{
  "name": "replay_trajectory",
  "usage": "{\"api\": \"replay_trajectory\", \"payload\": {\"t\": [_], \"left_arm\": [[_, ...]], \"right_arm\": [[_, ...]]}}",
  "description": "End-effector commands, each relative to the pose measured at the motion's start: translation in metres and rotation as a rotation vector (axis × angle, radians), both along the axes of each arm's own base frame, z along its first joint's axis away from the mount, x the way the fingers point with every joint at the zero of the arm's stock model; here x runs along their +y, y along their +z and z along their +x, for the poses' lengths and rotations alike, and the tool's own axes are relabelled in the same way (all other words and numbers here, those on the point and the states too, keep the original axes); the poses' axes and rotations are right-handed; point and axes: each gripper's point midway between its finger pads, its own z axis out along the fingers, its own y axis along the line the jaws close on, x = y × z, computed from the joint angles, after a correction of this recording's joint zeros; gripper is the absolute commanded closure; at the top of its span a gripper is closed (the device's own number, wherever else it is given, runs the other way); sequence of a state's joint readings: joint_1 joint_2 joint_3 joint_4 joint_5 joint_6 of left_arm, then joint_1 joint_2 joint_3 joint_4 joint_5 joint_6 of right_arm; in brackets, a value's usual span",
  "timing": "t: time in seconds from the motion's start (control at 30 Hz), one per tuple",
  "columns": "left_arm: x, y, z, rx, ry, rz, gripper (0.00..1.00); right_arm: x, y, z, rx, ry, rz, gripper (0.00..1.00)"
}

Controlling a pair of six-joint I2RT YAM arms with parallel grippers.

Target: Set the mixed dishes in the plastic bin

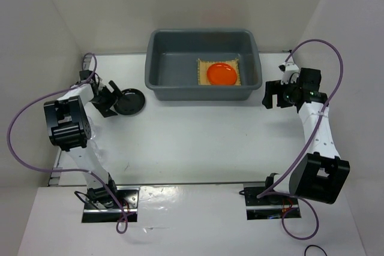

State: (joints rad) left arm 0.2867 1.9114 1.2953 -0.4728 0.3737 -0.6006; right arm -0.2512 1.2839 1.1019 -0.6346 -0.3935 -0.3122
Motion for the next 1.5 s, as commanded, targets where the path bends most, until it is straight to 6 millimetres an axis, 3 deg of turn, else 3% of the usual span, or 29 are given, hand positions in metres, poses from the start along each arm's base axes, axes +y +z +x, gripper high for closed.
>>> {"api": "replay_trajectory", "payload": {"t": [0.0,0.2,0.3,0.33,0.53,0.57,0.7,0.73,0.83,0.9,0.97,1.17,1.23,1.3,1.37,1.4,1.47], "left_arm": [[-0.003,-0.01,-0.002,-0.014,-0.032,-0.009,0.0],[-0.002,-0.023,-0.007,-0.005,-0.036,0.002,0.0],[-0.006,-0.027,-0.005,-0.018,-0.046,-0.019,0.06],[-0.01,-0.029,-0.004,-0.02,-0.058,-0.046,0.16],[-0.018,-0.046,-0.002,-0.028,-0.078,-0.095,0.4],[-0.02,-0.049,-0.004,-0.02,-0.082,-0.109,0.52],[-0.024,-0.053,-0.002,-0.022,-0.095,-0.142,0.8],[-0.024,-0.053,-0.002,-0.025,-0.103,-0.138,0.96],[-0.02,-0.043,0.004,-0.036,-0.087,-0.119,1.0],[-0.006,-0.029,0.013,-0.041,-0.032,-0.049,1.0],[0.004,0.001,0.026,-0.091,0.038,-0.012,1.0],[0.033,0.122,0.067,-0.285,0.235,0.069,1.0],[0.044,0.154,0.068,-0.332,0.31,0.108,1.0],[0.044,0.193,0.07,-0.412,0.378,0.074,1.0],[0.043,0.217,0.071,-0.466,0.434,0.024,1.0],[0.032,0.246,0.076,-0.549,0.416,0.001,1.0],[0.015,0.272,0.085,-0.622,0.381,-0.042,1.0]], "right_arm": [[-0.007,0.019,0.008,-0.087,-0.009,-0.052,0.02],[-0.014,0.001,0.005,-0.046,-0.034,-0.049,0.02],[-0.016,-0.009,0.0,-0.021,-0.042,-0.042,0.02],[-0.015,-0.015,-0.003,-0.006,-0.042,-0.039,0.02],[-0.018,-0.032,-0.015,0.036,-0.06,-0.027,0.02],[-0.02,-0.036,-0.017,0.045,-0.069,-0.025,0.02],[-0.026,-0.033,-0.018,0.038,-0.097,-0.02,0.02],[-0.026,-0.03,-0.019,0.029,-0.097,-0.023,0.02],[-0.028,-0.03,-0.019,0.033,-0.122,-0.006,0.02],[-0.028,-0.026,-0.018,0.016,-0.13,-0.003,0.02],[-0.027,-0.03,-0.019,0.028,-0.143,0.013,0.02],[-0.026,-0.024,-0.016,0.007,-0.173,0.037,0.02],[-0.027,-0.028,-0.018,0.019,-0.189,0.041,0.02],[-0.027,-0.028,-0.018,0.021,-0.196,0.048,0.02],[-0.028,-0.025,-0.016,0.019,-0.22,0.036,0.02],[-0.028,-0.025,-0.016,0.019,-0.22,0.036,0.02],[-0.026,-0.028,-0.022,0.055,-0.223,0.031,0.02]]}}
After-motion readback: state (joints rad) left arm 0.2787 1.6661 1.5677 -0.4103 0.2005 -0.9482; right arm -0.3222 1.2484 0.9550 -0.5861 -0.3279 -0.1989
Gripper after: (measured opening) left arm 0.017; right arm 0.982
